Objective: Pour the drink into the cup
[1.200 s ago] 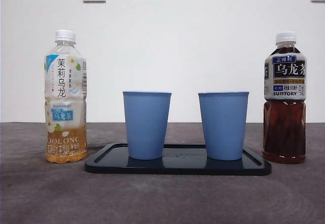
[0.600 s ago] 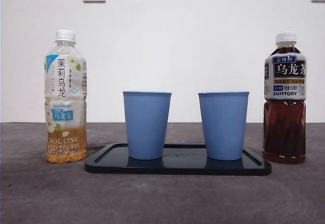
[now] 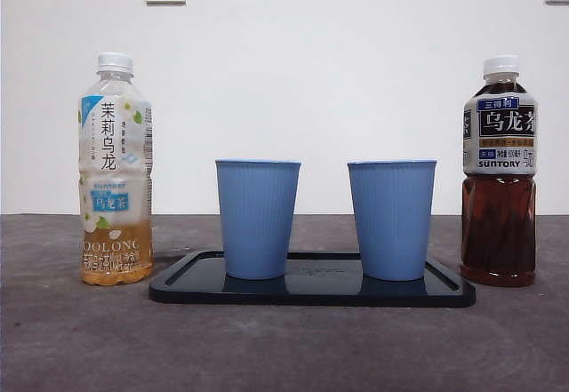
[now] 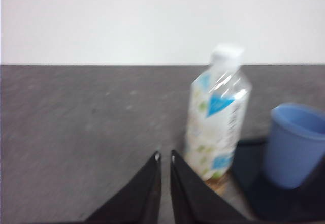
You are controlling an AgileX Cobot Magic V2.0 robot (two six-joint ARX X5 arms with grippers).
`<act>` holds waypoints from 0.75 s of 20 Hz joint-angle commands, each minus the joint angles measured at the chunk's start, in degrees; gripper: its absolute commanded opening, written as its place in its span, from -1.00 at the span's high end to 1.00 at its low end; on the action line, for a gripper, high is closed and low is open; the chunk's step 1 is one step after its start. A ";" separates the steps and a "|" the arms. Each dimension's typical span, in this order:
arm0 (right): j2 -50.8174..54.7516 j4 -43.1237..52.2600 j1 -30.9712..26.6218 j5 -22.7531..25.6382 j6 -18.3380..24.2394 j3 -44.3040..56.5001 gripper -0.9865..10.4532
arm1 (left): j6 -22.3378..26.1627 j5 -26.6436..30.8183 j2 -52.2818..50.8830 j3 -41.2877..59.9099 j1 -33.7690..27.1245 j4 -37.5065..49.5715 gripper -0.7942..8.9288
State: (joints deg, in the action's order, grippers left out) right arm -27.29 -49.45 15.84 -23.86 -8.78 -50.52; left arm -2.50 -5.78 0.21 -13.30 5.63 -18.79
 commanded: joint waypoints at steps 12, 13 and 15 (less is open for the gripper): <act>-0.17 0.61 0.31 -0.13 0.52 -0.48 0.80 | -0.28 4.68 -0.04 12.61 -4.22 8.00 0.78; -0.17 0.61 0.31 -0.13 0.50 -0.48 0.80 | 0.11 4.68 -0.04 12.61 -4.20 8.07 0.78; -0.17 0.61 0.31 -0.11 0.52 -0.48 0.80 | 0.11 4.68 -0.04 12.61 -4.04 8.07 0.78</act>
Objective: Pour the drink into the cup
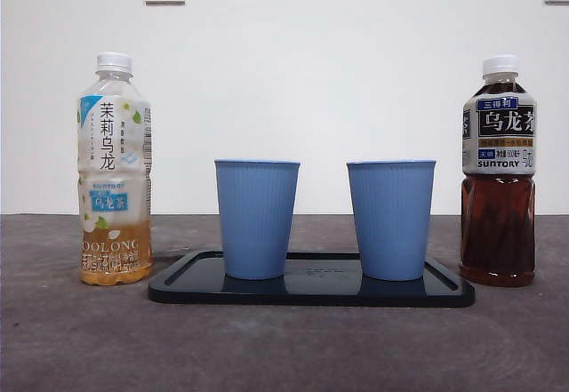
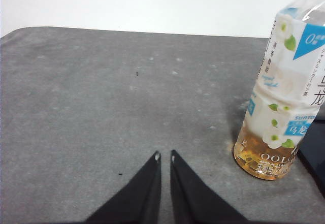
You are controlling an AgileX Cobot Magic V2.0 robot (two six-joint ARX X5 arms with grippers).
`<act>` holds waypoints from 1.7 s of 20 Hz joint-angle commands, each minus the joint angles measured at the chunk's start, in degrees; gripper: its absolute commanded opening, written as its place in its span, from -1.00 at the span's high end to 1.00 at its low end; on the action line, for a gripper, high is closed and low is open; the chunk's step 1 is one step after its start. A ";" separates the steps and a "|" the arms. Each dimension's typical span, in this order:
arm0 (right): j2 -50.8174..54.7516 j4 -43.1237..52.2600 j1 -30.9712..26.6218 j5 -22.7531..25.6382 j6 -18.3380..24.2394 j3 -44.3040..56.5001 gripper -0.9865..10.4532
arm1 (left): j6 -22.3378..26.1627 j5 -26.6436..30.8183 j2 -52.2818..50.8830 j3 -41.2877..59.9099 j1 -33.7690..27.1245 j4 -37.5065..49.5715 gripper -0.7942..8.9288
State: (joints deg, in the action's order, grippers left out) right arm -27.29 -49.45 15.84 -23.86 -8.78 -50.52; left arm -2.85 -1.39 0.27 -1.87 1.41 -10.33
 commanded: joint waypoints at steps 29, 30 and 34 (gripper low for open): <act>14.29 33.68 -11.06 23.32 7.10 30.51 0.80 | 0.46 0.28 -0.09 1.18 0.15 -0.39 0.78; 15.39 34.29 -11.43 24.81 7.13 32.72 0.80 | 0.46 0.28 -0.09 1.18 0.15 -0.39 0.78; 19.82 37.00 -13.03 25.40 7.48 40.70 0.80 | 0.46 0.28 -0.09 1.18 0.15 -0.39 0.78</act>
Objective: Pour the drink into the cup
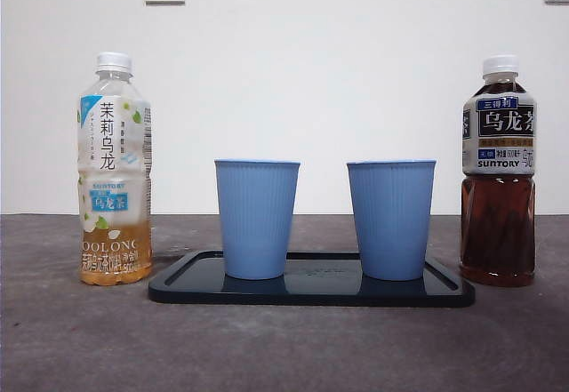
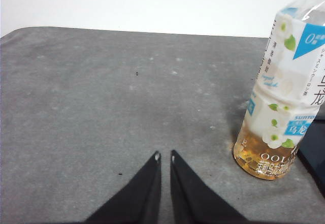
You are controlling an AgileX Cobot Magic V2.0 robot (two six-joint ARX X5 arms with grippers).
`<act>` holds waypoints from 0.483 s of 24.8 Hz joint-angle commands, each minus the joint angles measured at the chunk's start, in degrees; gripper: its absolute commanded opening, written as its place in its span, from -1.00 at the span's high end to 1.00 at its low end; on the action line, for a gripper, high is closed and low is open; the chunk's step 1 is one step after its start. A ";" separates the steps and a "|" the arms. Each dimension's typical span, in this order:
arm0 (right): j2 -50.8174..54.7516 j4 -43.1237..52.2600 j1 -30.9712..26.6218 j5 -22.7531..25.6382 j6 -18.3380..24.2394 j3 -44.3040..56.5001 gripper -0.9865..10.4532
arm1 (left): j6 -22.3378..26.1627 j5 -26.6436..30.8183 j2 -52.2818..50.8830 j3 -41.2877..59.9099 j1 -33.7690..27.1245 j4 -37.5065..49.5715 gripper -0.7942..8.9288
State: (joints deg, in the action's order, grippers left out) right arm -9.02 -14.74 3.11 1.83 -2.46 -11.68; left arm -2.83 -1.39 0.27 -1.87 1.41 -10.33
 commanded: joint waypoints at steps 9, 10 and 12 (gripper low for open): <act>8.61 3.19 -0.92 -0.24 2.78 10.47 0.80 | 0.44 0.28 -0.09 1.18 0.15 -0.39 0.78; 8.83 3.52 -1.01 -0.28 2.99 10.67 0.80 | 0.44 0.28 -0.09 1.18 0.15 -0.39 0.78; 8.81 4.15 -1.07 -0.11 3.67 10.71 0.80 | 0.44 0.28 -0.09 1.18 0.15 -0.37 0.78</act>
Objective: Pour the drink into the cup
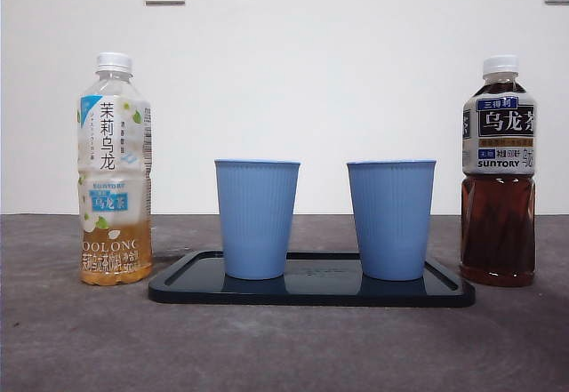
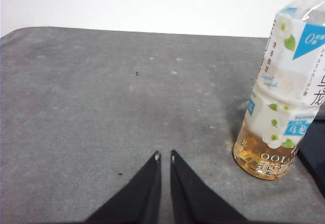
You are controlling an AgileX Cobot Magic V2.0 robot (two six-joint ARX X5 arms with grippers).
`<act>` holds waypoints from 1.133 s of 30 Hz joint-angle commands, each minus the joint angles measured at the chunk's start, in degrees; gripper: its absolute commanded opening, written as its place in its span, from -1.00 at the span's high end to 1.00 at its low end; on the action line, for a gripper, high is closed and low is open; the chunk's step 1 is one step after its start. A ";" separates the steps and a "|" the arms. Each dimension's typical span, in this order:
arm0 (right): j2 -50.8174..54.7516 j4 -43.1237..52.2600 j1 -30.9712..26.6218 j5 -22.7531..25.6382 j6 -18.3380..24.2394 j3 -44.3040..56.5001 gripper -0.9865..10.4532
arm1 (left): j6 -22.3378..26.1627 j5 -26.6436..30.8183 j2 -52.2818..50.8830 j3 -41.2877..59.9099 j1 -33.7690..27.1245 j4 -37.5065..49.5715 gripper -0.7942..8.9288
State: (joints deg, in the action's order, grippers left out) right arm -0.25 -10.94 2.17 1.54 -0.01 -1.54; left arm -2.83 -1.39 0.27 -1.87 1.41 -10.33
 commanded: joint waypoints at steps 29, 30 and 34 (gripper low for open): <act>0.04 1.95 -0.17 0.00 1.07 0.85 0.80 | 0.44 0.28 -0.09 1.18 0.15 -0.37 0.78; 0.04 1.95 -0.17 0.00 1.07 0.85 0.80 | 0.44 0.28 -0.09 1.18 0.15 -0.37 0.78; 0.04 1.95 -0.17 -0.02 1.07 0.85 0.80 | 0.44 0.28 -0.09 1.18 0.15 -0.37 0.78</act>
State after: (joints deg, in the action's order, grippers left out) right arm -0.23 -9.61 2.07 1.52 0.67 -1.06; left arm -2.83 -1.39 0.27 -1.87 1.41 -10.33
